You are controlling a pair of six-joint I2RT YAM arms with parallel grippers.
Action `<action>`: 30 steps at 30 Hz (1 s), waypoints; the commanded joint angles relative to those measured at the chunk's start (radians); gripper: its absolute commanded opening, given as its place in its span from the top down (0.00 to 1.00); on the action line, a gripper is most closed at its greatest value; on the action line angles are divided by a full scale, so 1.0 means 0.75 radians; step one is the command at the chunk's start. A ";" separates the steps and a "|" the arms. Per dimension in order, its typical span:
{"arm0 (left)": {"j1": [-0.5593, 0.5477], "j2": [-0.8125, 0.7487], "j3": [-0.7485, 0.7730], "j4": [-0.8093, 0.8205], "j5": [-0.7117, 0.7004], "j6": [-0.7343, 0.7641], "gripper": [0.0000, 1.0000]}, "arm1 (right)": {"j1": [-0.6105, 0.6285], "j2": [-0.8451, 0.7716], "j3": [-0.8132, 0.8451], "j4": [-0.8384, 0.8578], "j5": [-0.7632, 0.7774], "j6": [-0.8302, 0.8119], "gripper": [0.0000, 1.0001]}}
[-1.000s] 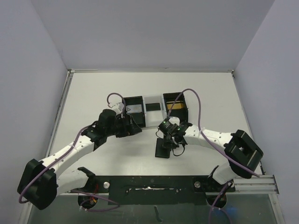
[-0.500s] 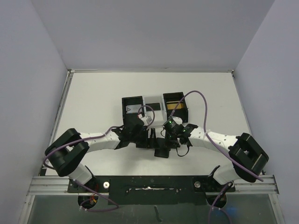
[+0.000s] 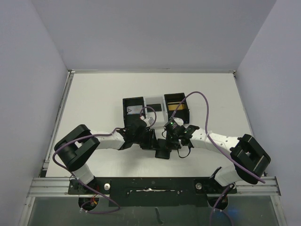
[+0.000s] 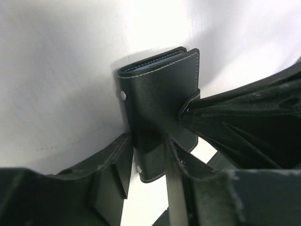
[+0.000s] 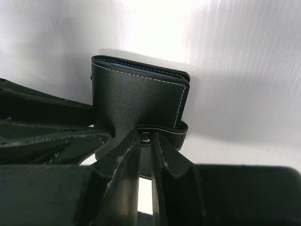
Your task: Take the credit cards out of the card holder
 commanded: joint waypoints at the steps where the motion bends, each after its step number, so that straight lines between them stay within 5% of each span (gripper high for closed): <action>1: -0.019 0.048 0.023 0.072 0.026 -0.014 0.75 | -0.006 0.067 -0.050 0.014 0.024 -0.015 0.93; 6: -0.020 0.052 0.033 0.053 0.011 -0.013 0.92 | 0.014 0.090 0.009 -0.063 0.089 -0.030 0.89; 11: -0.021 0.043 0.035 0.053 0.008 -0.010 0.98 | 0.047 0.152 0.103 -0.204 0.203 -0.007 0.74; 17: -0.020 0.019 0.036 0.056 0.004 -0.001 1.00 | 0.090 0.226 0.184 -0.327 0.315 0.052 0.68; 30: -0.020 0.017 0.031 -0.004 -0.044 0.003 1.00 | 0.082 0.110 0.170 -0.321 0.340 0.056 0.95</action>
